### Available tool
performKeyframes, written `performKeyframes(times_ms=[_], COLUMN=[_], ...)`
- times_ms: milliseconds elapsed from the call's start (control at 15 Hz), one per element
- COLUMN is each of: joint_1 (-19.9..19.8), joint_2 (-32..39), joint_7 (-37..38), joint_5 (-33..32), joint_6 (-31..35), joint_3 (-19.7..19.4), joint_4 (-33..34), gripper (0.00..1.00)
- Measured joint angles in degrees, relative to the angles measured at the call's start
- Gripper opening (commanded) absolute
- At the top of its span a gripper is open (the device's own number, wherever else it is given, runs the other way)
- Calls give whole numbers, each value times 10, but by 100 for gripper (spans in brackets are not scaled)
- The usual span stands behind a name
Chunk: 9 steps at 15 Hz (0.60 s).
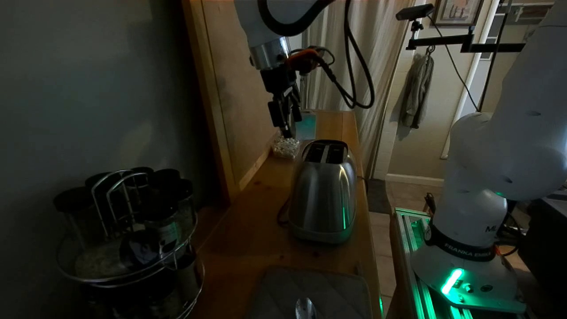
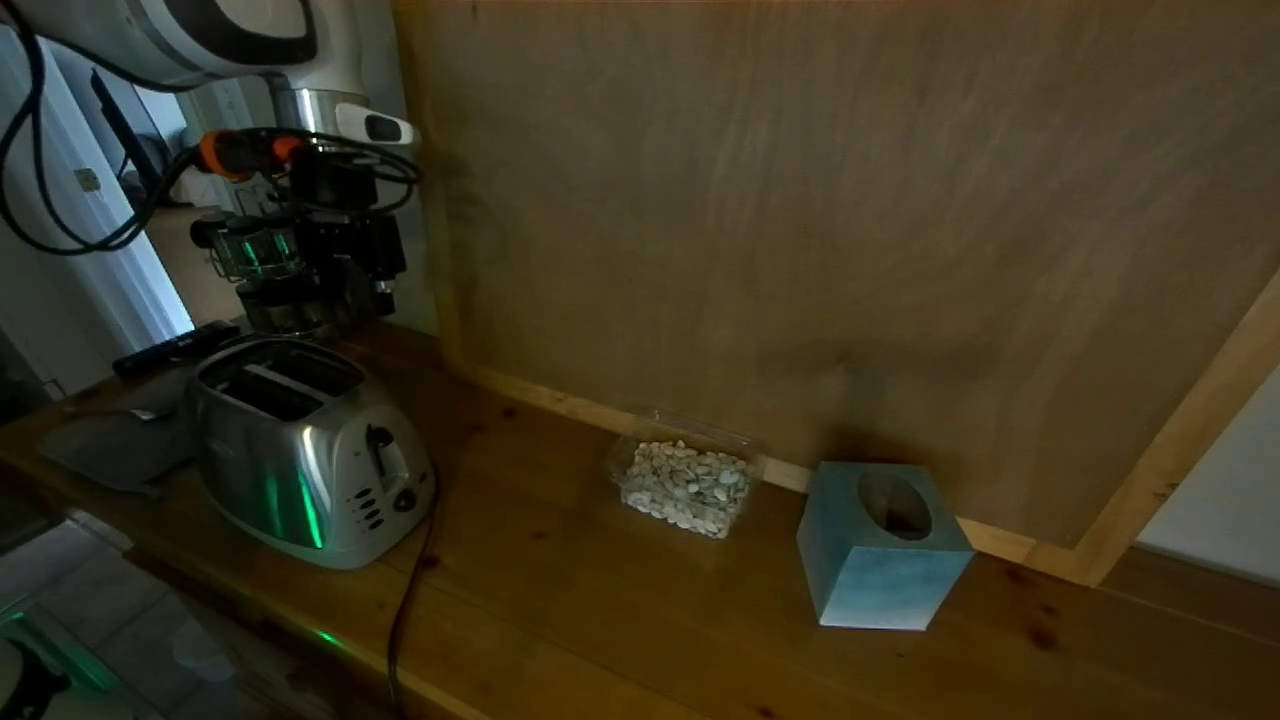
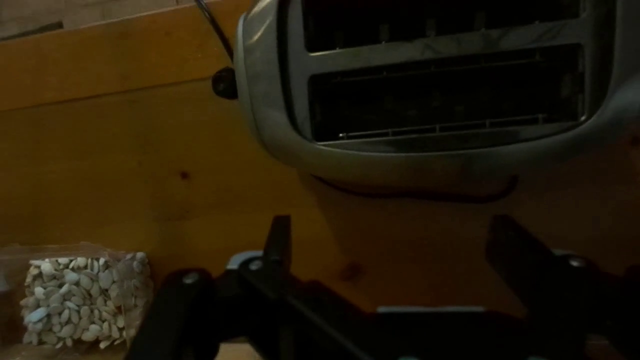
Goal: Turn the grey toaster to the right
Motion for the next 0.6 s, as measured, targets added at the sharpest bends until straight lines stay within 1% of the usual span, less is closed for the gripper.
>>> performKeyframes(times_ms=[267,600], joint_1=[0,0], joint_2=[16,17], joint_7=[67,109], joint_5=[29,84], joint_6=[-7,-7], joint_3=[4,4], joint_4=[0,0], gripper=[100,100])
